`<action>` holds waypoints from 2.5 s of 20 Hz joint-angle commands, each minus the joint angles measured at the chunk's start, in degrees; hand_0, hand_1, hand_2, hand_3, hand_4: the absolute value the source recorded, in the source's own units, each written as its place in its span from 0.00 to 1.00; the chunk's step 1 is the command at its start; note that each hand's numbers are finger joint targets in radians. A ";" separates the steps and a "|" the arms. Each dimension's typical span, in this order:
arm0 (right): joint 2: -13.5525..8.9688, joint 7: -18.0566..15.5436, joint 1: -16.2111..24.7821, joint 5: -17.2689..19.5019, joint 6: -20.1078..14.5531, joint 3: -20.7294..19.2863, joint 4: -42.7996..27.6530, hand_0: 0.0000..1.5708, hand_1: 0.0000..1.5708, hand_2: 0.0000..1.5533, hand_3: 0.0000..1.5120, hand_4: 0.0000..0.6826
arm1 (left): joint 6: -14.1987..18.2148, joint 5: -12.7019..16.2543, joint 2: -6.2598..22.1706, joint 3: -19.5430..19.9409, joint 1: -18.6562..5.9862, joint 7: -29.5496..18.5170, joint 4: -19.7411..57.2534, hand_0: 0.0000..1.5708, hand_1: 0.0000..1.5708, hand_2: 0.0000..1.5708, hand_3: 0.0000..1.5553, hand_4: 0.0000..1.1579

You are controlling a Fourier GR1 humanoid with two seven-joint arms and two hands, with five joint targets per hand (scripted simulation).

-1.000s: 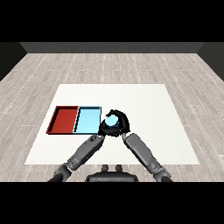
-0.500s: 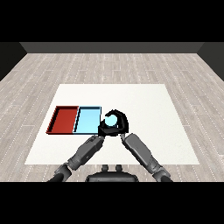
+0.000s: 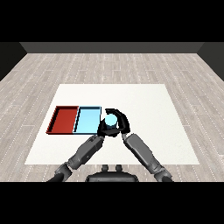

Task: Pick the blue can and put it in the blue box

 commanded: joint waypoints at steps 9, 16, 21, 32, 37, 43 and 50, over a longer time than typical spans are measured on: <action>-1.38 1.26 5.87 3.26 3.27 -3.34 -6.42 0.00 0.00 0.00 0.00 0.00 | 0.63 1.30 -0.09 2.14 -2.88 -3.20 4.42 1.00 1.00 1.00 0.98 0.98; -3.33 -5.70 12.15 -2.96 9.29 -11.58 -12.19 0.00 0.00 0.00 0.00 0.00 | 1.44 -4.16 0.42 6.51 -3.76 0.06 4.17 1.00 1.00 1.00 0.99 0.99; -3.57 -3.64 14.54 -7.17 7.70 -18.54 -16.37 0.00 0.00 0.00 0.00 0.00 | 2.33 -6.55 6.07 8.01 -3.79 2.38 2.37 1.00 1.00 1.00 0.99 0.99; -4.47 -5.81 18.03 -12.56 14.70 -22.95 -13.09 0.00 0.00 0.00 0.00 0.00 | 7.07 -13.14 19.60 10.62 -6.63 15.22 8.61 1.00 1.00 1.00 0.97 0.96; -4.69 -6.52 16.88 -12.28 14.31 -24.91 -10.47 0.00 0.00 0.00 0.00 0.00 | 8.78 -17.94 17.55 6.57 -12.70 26.04 21.08 1.00 1.00 0.98 0.93 0.86; -2.64 -8.49 19.65 -12.13 14.59 -23.75 -9.63 0.00 0.00 0.00 0.00 0.00 | 9.05 -20.32 12.06 4.82 -15.62 35.95 37.98 0.47 0.47 0.44 0.31 0.79; -5.33 -9.43 18.21 -13.13 17.85 -27.43 -4.44 0.00 0.00 0.00 0.00 0.00 | 11.46 -17.90 7.35 10.68 -17.03 34.69 47.95 0.88 0.88 0.77 0.00 0.65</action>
